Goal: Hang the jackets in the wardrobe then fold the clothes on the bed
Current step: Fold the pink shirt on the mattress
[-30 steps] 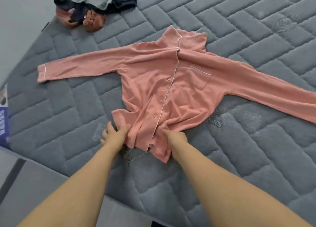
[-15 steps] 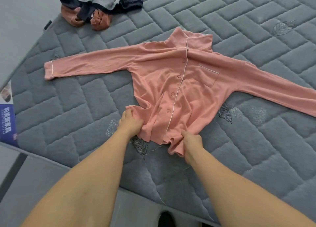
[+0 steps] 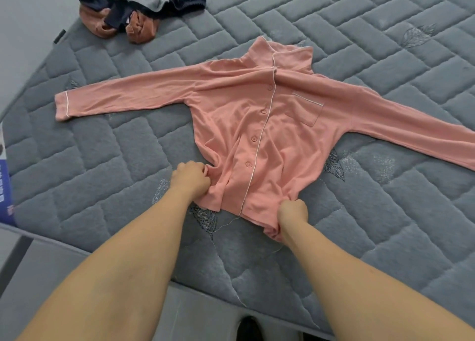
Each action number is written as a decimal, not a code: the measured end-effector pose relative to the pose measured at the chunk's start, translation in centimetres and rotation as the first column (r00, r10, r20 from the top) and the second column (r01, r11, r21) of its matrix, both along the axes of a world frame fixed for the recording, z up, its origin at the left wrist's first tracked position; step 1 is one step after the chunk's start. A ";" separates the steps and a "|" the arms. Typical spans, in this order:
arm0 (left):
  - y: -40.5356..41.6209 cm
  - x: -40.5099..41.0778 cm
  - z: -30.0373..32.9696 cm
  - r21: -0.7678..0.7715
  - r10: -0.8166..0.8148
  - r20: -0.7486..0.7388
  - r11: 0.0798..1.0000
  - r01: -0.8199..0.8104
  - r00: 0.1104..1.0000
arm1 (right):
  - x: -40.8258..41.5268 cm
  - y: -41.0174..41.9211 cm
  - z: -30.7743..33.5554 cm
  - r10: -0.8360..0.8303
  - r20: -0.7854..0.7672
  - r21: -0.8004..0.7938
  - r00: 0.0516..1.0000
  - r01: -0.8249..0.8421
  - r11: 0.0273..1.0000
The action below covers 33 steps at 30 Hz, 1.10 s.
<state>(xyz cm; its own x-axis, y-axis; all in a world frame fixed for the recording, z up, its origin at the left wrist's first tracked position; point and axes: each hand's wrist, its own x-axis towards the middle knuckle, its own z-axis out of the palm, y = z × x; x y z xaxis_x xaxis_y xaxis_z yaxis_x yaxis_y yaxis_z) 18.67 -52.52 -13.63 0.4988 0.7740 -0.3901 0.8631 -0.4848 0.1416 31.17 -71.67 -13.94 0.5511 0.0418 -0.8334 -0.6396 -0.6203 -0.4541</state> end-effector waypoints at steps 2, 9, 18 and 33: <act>-1.1 -1.0 0.4 -0.237 0.251 0.210 0.951 -0.200 0.945 | -0.1 -0.4 0.6 0.107 0.116 -0.092 0.987 -0.097 0.991; -5.5 -8.0 3.5 -0.685 0.924 0.240 0.379 -0.622 0.300 | -1.1 -4.7 3.7 0.331 0.187 -0.315 0.925 -0.262 0.912; -4.5 -13.0 6.7 -0.083 0.712 -0.130 0.685 -0.724 0.689 | -0.7 -9.9 5.3 0.469 0.003 -0.517 0.883 -0.400 0.757; -3.8 3.1 8.0 -0.139 -0.054 -0.088 0.989 0.041 0.995 | 0.5 2.3 6.8 0.859 0.231 -0.468 0.456 -0.722 0.509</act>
